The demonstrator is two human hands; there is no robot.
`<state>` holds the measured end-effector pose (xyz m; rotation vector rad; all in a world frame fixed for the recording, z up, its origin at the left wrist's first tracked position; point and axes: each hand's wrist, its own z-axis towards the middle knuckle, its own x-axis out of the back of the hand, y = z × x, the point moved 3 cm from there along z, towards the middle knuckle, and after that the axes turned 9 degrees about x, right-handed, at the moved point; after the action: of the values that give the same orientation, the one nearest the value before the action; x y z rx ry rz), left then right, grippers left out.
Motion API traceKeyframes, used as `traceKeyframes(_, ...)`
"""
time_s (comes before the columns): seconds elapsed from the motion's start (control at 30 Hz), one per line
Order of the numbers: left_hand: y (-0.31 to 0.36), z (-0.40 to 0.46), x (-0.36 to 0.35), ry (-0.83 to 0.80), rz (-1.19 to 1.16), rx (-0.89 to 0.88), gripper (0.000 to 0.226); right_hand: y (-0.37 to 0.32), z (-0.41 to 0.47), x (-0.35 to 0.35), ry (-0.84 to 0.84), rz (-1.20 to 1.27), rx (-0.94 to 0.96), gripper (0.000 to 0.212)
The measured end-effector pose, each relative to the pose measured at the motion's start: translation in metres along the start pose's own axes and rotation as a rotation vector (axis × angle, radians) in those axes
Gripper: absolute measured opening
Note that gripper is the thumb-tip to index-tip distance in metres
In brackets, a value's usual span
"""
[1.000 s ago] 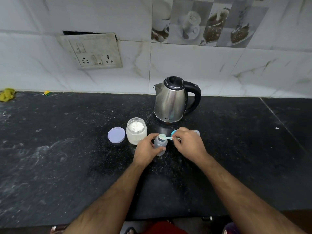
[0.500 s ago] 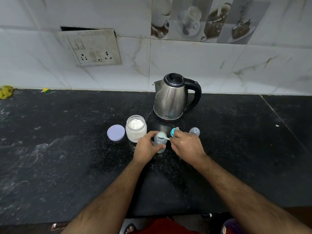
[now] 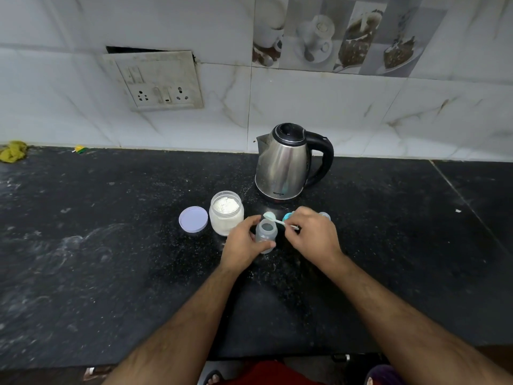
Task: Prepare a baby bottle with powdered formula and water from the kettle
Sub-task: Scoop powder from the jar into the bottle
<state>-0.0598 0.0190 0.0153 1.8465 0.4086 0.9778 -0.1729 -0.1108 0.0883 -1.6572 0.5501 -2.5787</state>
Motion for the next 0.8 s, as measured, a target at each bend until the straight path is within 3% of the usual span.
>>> traceKeyframes(0.1, -0.005, -0.004, 0.006, 0.078, -0.004, 0.014, 0.070, 0.001, 0.012, 0.008, 0.031, 0.151, -0.152, 0.007)
traceKeyframes(0.27, -0.016, -0.015, 0.035, 0.341, -0.069, 0.042, 0.023, -0.001, 0.038, 0.007, -0.044, 0.277, -0.233, 0.013)
traceKeyframes(0.33, -0.022, -0.016, 0.050, 0.432, -0.094, 0.065, 0.016, -0.008, 0.054, 0.005, -0.091, 0.268, -0.197, 0.013)
traceKeyframes(0.5, -0.026, -0.012, 0.082, 0.459, -0.051, 0.089, 0.031, -0.040, 0.103, -0.006, -0.259, 0.148, -0.039, 0.019)
traceKeyframes(0.67, -0.023, -0.004, 0.094, 0.295, 0.048, 0.116, 0.074, -0.071, 0.139, -0.035, -0.502, -0.107, 0.126, 0.025)
traceKeyframes(0.8, -0.022, 0.004, 0.095, 0.232, 0.114, 0.098, 0.065, -0.084, 0.144, -0.056, -0.617, -0.273, 0.224, 0.017)
